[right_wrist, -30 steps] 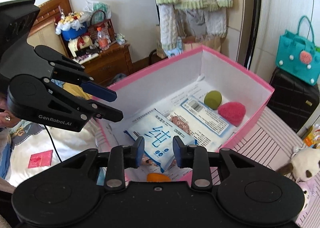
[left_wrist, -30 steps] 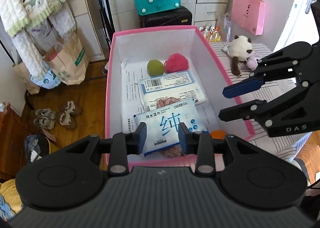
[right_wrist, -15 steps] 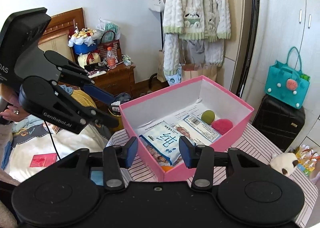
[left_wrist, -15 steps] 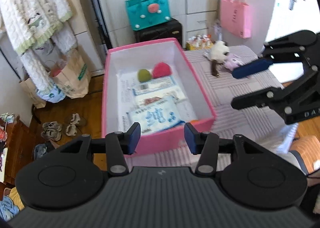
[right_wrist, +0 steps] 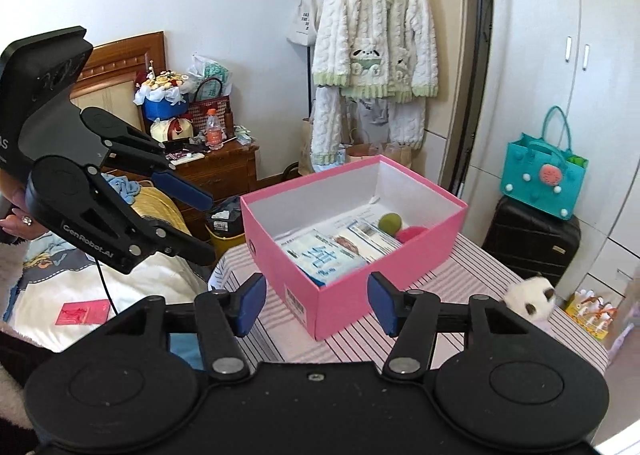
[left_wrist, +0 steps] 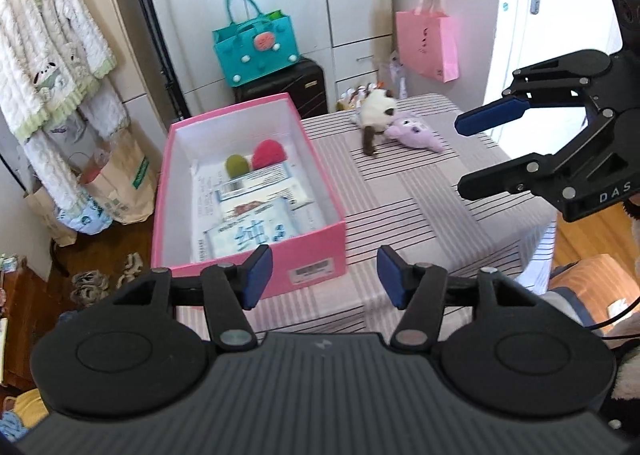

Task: Organize soft objects
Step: 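Withdraw the left gripper from the box toward the purple plush toy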

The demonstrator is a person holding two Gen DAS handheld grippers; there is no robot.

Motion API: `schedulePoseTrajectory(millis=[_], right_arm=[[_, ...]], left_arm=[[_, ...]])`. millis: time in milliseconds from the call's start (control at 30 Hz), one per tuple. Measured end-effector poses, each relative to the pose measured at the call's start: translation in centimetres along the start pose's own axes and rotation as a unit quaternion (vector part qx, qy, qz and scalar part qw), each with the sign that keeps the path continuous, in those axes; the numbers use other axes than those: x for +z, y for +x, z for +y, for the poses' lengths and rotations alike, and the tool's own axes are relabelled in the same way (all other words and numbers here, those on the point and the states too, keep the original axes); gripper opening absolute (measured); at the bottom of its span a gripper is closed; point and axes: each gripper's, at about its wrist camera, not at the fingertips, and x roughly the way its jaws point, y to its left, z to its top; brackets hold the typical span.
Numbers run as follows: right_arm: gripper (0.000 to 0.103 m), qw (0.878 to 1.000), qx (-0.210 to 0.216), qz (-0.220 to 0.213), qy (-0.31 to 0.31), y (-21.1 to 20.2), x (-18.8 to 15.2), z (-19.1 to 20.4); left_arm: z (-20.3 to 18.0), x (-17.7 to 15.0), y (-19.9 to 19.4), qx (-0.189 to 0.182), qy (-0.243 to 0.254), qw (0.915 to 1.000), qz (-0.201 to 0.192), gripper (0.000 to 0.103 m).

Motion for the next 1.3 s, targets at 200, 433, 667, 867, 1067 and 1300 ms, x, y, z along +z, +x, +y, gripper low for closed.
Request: schedulePoseTrajectory(millis=[200,433,667,867,1067,1300], right_arm=[[0.067,1.000,-0.015,-0.003,0.012,-2.0,-2.3,-0.8],[0.069,0.998,-0.023,0.007,0.059,-3.0,-6.0,-3.6],[0.072,0.995,-0.041,0.014,0.093,-2.5,-9.7,-7.7],[0.082,0.993,-0.048,0.004,0.110,-1.6,-11.7,-11.5],[0.084,0.991,-0.084,-0.013,0.103,0.0,-13.0,-14.8],[0.091,0.985,-0.142,-0.043,0.085,1.3,-14.8,-18.8]], left_arm=[[-1.8,-0.9,0.7,-0.027,0.001,0.9996,-0.011,0.063],[-3.5,-1.7,4.6,-0.061,0.009,0.9981,0.003,0.067],[-5.1,-1.0,8.0,-0.074,0.002,0.9972,-0.011,0.069],[-6.8,0.6,9.9,-0.094,-0.008,0.9947,-0.041,0.074],[-8.7,2.1,12.7,-0.102,-0.015,0.9922,-0.069,0.077],[-9.3,4.8,17.0,-0.126,-0.058,0.9877,-0.072,0.078]])
